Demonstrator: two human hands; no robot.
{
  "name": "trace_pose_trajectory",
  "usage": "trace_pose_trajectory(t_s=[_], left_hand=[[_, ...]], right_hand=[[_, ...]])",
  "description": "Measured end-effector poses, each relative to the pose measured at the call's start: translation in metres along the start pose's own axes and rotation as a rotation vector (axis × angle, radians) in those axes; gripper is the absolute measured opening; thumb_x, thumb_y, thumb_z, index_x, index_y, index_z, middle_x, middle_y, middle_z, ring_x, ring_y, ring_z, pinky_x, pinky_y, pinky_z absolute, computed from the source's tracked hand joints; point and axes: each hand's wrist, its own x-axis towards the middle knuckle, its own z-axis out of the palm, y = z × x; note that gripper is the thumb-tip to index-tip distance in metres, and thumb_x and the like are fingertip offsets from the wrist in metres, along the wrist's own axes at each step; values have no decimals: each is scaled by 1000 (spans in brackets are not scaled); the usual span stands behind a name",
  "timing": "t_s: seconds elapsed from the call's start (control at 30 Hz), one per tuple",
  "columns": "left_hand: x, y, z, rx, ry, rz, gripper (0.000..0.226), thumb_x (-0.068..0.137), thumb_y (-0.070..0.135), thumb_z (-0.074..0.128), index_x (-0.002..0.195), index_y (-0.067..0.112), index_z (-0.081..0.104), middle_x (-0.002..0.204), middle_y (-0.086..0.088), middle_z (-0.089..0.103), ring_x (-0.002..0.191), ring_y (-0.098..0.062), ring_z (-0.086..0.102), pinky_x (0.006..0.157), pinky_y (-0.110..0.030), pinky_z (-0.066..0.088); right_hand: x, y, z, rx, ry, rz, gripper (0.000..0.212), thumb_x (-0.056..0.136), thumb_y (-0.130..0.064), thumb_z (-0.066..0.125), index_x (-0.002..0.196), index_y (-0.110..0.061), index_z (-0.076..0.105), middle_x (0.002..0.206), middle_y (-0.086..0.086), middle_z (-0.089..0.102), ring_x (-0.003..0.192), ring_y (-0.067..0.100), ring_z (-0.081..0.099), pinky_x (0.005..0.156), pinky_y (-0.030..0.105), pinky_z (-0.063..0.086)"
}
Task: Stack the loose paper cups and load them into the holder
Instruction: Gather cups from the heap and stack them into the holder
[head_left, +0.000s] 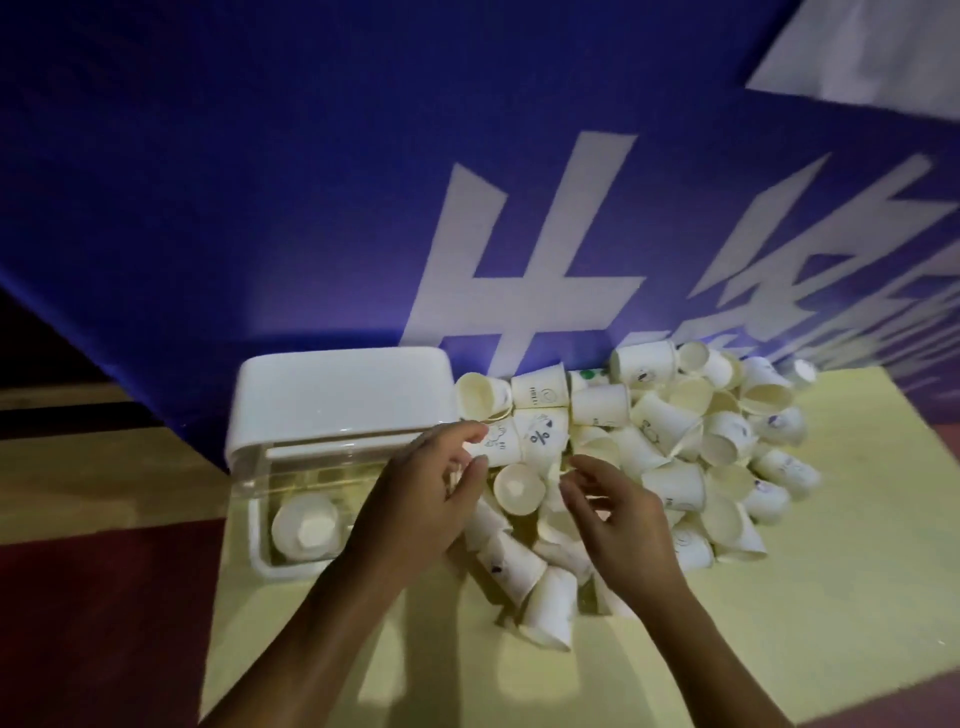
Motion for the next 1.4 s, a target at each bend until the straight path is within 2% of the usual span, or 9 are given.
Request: trace_pose_trajectory(t_s=[0.27,0.53,0.67,0.8,0.93,1.07,1.13,1.23,1.4], left_hand=[[98,67,134,238,-133,186,52,92,39,72,141,24,60,142,6,62,120,-13,65,92,-14,45],[200,95,250,642,-276,122,77,94,46,67,157,25,29,165,1,28,150,-23,31,117,-39,34],[213,76,286,824,-212,178,86,86,45,77,156,25,32,161,-4,38,146,-27,38,114,-40,39],[218,67,300,904,-144,213,88,80,41,81,154,21,37,149,-8,50,132,-28,50,106,-41,45],[221,73,298,820,-153,144,78,85,35,79,149,19,38,147,-6,48,134,-26,47,111,-37,42],[208,88,277,545,-133,5,84,78,35,87,144,23,37,143,-4,53,129,-25,53,102,-36,49],[192,94,263,376,-89,-52,88,76,41,89,142,31,33,138,0,54,120,-21,55,91,-33,52],[165,99,243,165,-36,-140,87,71,50,89,138,37,35,131,11,51,115,-12,51,87,-29,49],[131,87,217,16,22,-186,78,74,56,78,139,33,41,133,10,55,122,-14,54,99,-36,51]], right_hand=[[32,92,-108,47,109,104,24,94,-18,72,113,-32,73,90,-20,74,86,-6,68,74,10,51],[70,178,-174,10,126,202,28,91,-21,76,119,-26,72,97,-20,72,90,-3,66,74,14,52],[86,213,-190,-15,96,310,53,86,-34,81,134,-23,61,118,-11,63,100,12,62,80,23,46],[111,232,-186,91,79,547,68,84,-48,79,139,-17,55,118,-2,64,88,11,63,65,21,43],[138,254,-166,272,37,781,74,80,-63,76,131,-12,58,115,6,67,97,23,66,69,32,53],[159,262,-157,314,37,838,63,82,-64,73,92,-2,65,87,5,66,73,17,60,56,28,44],[167,264,-153,355,50,864,61,81,-64,75,95,-5,69,90,7,71,81,22,67,69,36,57],[173,262,-148,397,63,912,49,79,-57,80,85,-10,70,93,10,72,88,28,69,87,46,60],[167,248,-148,471,167,869,36,83,-37,82,99,-6,71,98,13,72,86,28,69,76,43,59]])
